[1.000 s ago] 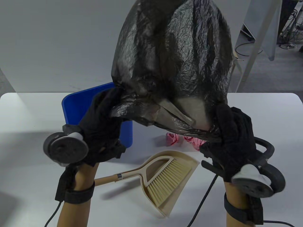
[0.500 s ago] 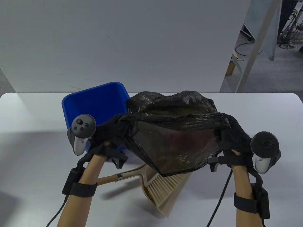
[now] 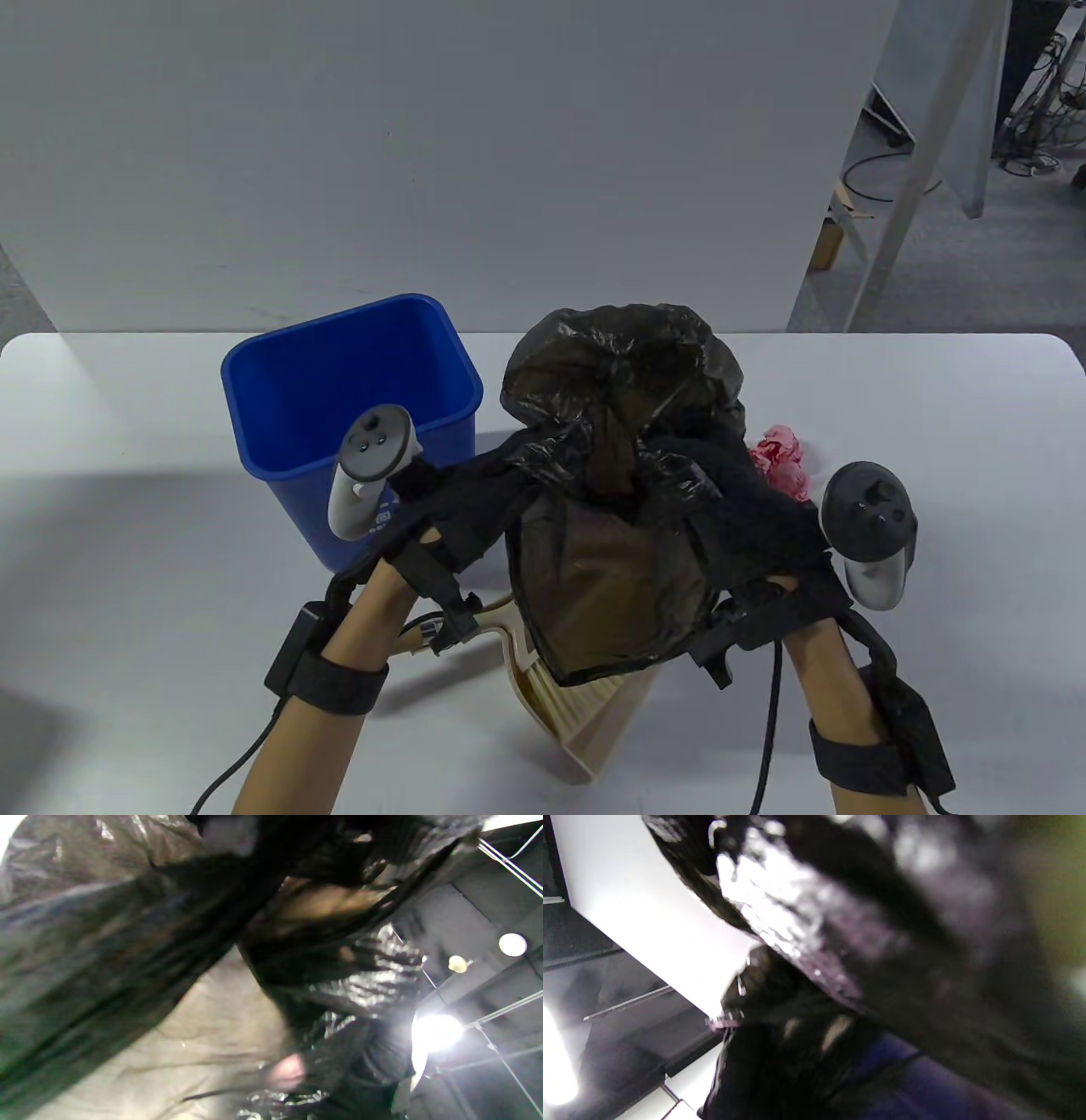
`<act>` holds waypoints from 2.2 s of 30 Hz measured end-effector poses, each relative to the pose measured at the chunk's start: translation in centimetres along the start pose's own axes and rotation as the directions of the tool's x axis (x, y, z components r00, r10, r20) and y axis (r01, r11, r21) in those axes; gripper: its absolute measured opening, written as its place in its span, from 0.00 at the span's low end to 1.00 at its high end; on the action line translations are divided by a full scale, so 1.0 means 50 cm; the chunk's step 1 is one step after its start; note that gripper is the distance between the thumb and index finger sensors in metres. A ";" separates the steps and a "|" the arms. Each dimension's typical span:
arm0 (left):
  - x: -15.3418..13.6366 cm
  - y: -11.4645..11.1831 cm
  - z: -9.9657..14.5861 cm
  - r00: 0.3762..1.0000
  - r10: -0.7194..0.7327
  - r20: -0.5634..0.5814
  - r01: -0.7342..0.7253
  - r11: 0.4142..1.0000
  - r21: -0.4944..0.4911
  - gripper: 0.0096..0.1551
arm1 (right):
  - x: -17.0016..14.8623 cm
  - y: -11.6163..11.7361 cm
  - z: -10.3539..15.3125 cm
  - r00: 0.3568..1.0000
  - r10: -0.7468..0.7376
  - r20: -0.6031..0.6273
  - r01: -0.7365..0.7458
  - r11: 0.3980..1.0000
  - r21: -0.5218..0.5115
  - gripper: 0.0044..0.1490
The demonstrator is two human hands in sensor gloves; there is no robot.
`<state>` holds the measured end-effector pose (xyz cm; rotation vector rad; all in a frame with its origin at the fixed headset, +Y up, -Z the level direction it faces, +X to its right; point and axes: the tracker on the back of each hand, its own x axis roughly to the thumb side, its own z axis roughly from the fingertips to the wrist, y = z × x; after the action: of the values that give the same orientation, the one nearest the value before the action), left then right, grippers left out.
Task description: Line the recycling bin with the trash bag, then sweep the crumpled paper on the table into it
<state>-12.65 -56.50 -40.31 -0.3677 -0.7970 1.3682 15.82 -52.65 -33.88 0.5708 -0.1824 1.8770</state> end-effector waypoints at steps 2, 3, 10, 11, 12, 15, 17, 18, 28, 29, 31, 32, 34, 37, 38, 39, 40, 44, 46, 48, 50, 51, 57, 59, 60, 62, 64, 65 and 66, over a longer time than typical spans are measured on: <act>0.000 -0.014 -0.008 1.000 0.025 0.006 -0.025 1.000 -0.004 0.31 | 0.004 0.007 -0.007 0.999 0.053 -0.012 -0.053 0.998 0.022 0.27; 0.000 -0.021 -0.012 0.999 0.039 0.013 -0.039 0.999 -0.002 0.32 | 0.006 0.010 -0.010 0.995 0.100 -0.017 -0.100 0.994 0.033 0.27; -0.007 -0.057 -0.027 0.994 0.105 0.019 -0.105 0.994 -0.018 0.33 | 0.021 0.023 -0.023 0.911 0.413 0.017 -0.412 0.904 0.114 0.27; -0.009 -0.059 -0.028 0.994 0.105 0.015 -0.105 0.994 -0.020 0.33 | 0.022 0.023 -0.023 0.897 0.443 0.019 -0.441 0.889 0.122 0.27; -0.012 -0.063 -0.029 0.995 0.101 0.009 -0.101 0.995 -0.020 0.33 | 0.022 0.023 -0.021 0.869 0.494 0.025 -0.493 0.860 0.131 0.27; -0.023 -0.074 -0.031 0.995 0.097 -0.012 -0.097 0.995 -0.019 0.33 | 0.013 0.020 -0.009 0.791 0.610 0.049 -0.609 0.779 0.149 0.27; -0.032 -0.082 -0.034 0.995 0.097 -0.029 -0.098 0.995 -0.022 0.33 | 0.004 0.016 0.004 0.731 0.680 0.055 -0.676 0.712 0.189 0.27; -0.037 -0.086 -0.035 0.995 0.094 -0.038 -0.095 0.995 -0.025 0.33 | 0.001 0.015 0.012 0.687 0.724 0.063 -0.717 0.662 0.218 0.27; -0.042 -0.110 -0.034 0.997 0.053 -0.056 -0.055 0.998 -0.027 0.33 | 0.028 0.021 0.045 0.549 0.817 0.176 -0.823 0.492 0.283 0.27; -0.042 -0.110 -0.033 0.997 0.048 -0.055 -0.049 0.999 -0.022 0.33 | 0.031 0.019 0.047 0.534 0.826 0.182 -0.834 0.477 0.278 0.27; -0.043 -0.111 -0.029 0.997 0.040 -0.058 -0.041 0.999 -0.011 0.33 | 0.030 0.007 0.050 0.490 0.851 0.188 -0.861 0.437 0.260 0.27; -0.045 -0.114 -0.028 0.997 0.041 -0.060 -0.042 0.999 -0.006 0.33 | 0.025 0.001 0.053 0.478 0.860 0.175 -0.867 0.430 0.252 0.27; -0.053 -0.124 -0.028 0.997 0.050 -0.065 -0.051 0.999 -0.008 0.33 | 0.006 -0.012 0.063 0.483 0.864 0.142 -0.864 0.443 0.239 0.27; -0.071 -0.147 -0.031 0.994 0.069 -0.090 -0.073 0.997 -0.036 0.33 | -0.029 -0.020 0.089 0.501 0.861 0.087 -0.852 0.474 0.220 0.27; -0.077 -0.156 -0.032 0.993 0.072 -0.099 -0.076 0.996 -0.046 0.33 | -0.039 -0.020 0.102 0.504 0.861 0.070 -0.851 0.481 0.209 0.27; -0.082 -0.162 -0.032 0.992 0.071 -0.105 -0.077 0.996 -0.053 0.33 | -0.046 -0.020 0.115 0.508 0.859 0.054 -0.849 0.490 0.197 0.27; -0.086 -0.169 -0.032 0.992 0.067 -0.110 -0.074 0.995 -0.059 0.33 | -0.049 -0.018 0.127 0.515 0.856 0.038 -0.846 0.501 0.180 0.27; -0.096 -0.187 -0.027 0.992 0.064 -0.113 -0.071 0.996 -0.062 0.33 | -0.046 -0.008 0.190 0.538 0.842 -0.045 -0.829 0.538 0.155 0.27; -0.094 -0.193 -0.021 0.992 0.071 -0.104 -0.077 0.995 -0.059 0.33 | -0.032 0.001 0.219 0.560 0.825 -0.076 -0.807 0.564 0.175 0.26; -0.088 -0.197 -0.014 0.993 0.071 -0.094 -0.077 0.995 -0.065 0.33 | -0.004 0.015 0.242 0.609 0.785 -0.109 -0.760 0.618 0.202 0.27; -0.077 -0.199 -0.009 0.995 0.066 -0.078 -0.071 0.995 -0.065 0.33 | 0.032 0.033 0.248 0.686 0.717 -0.122 -0.688 0.694 0.213 0.27; -0.071 -0.199 -0.006 0.996 0.064 -0.068 -0.068 0.996 -0.065 0.32 | 0.046 0.040 0.246 0.714 0.690 -0.121 -0.659 0.720 0.218 0.27; 0.011 -0.187 0.030 0.992 0.110 0.065 -0.107 0.993 -0.047 0.33 | 0.158 0.089 0.168 0.838 0.545 -0.028 -0.534 0.829 0.167 0.26; 0.040 -0.164 0.046 0.978 0.170 0.119 -0.172 0.985 0.001 0.33 | 0.184 0.098 0.134 0.869 0.494 0.021 -0.493 0.863 0.113 0.25; 0.059 -0.147 0.057 0.959 0.230 0.166 -0.239 0.970 0.034 0.33 | 0.198 0.103 0.115 0.889 0.453 0.066 -0.458 0.884 0.096 0.25; 0.094 -0.119 0.074 0.932 0.279 0.233 -0.299 0.953 0.055 0.33 | 0.222 0.115 0.081 0.917 0.375 0.137 -0.388 0.918 0.079 0.25; 0.145 -0.085 0.099 0.918 0.256 0.304 -0.289 0.955 0.067 0.33 | 0.251 0.135 0.040 0.928 0.279 0.248 -0.304 0.950 0.068 0.25; 0.171 -0.066 0.113 0.911 0.228 0.342 -0.275 0.957 0.095 0.33 | 0.265 0.144 0.021 0.924 0.235 0.301 -0.267 0.961 0.070 0.25; 0.194 -0.050 0.127 0.906 0.195 0.376 -0.258 0.958 0.125 0.33 | 0.278 0.152 0.002 0.915 0.195 0.352 -0.237 0.968 0.078 0.25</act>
<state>-15.22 -49.02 -31.46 -0.0707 -0.9485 1.7431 5.11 -43.85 -26.18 0.9956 -0.3766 1.9993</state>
